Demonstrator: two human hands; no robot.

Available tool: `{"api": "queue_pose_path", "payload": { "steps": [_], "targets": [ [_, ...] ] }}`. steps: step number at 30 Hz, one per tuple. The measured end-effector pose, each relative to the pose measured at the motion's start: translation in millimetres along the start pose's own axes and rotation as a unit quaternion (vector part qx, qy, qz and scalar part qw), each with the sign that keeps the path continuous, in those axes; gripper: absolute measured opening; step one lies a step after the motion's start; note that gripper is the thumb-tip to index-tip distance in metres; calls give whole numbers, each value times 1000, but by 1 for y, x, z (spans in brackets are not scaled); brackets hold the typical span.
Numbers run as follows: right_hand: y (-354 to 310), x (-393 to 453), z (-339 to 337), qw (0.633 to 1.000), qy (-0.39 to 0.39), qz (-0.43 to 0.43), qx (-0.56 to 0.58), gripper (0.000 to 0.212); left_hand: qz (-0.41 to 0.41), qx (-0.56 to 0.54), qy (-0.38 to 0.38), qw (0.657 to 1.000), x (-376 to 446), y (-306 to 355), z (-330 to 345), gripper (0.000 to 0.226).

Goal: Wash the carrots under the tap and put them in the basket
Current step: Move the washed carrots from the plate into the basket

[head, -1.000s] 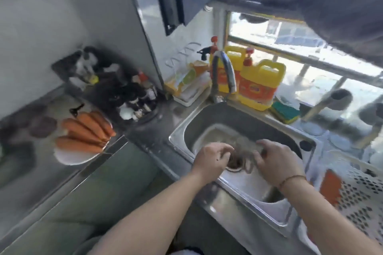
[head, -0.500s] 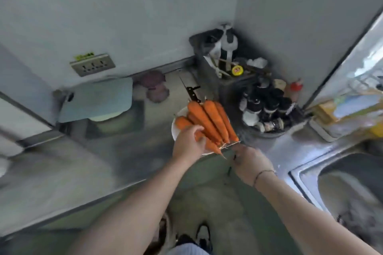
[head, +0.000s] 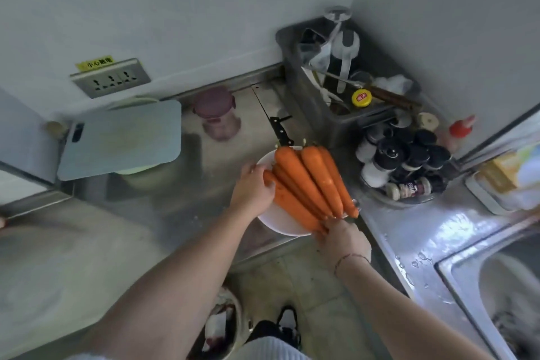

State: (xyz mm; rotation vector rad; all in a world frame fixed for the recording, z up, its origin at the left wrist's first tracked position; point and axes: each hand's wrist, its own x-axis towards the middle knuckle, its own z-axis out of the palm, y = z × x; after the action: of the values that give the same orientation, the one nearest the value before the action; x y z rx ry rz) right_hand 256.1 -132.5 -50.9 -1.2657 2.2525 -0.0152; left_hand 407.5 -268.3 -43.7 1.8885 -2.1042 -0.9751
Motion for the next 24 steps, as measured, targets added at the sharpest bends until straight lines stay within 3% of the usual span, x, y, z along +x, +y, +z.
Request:
{"api": "queue_pose_path", "payload": {
  "steps": [3,9,11,14,16,20,24],
  "targets": [
    [2,0,1,999,-6,-27,34,25,-11,-19,16,1000,3,1,2,41],
    [3,-3,-1,981,7,-86,175,17,-101,-167,110,975,-2,-1,10,34],
    [0,-4,-6,973,2,-63,222,12,-175,-270,151,935,-3,-1,13,28],
    [3,-10,-9,958,-32,-37,284,11,-301,-471,145,816,-11,2,10,20],
    [13,-19,-9,950,-49,-43,306,14,-315,-523,133,780,-18,4,9,11],
    [50,-48,-13,922,-64,-42,380,29,-290,-514,162,791,-40,21,12,24],
    [106,-84,-23,880,-51,-62,467,33,-210,-576,85,785,-81,73,29,31]
  ]
}}
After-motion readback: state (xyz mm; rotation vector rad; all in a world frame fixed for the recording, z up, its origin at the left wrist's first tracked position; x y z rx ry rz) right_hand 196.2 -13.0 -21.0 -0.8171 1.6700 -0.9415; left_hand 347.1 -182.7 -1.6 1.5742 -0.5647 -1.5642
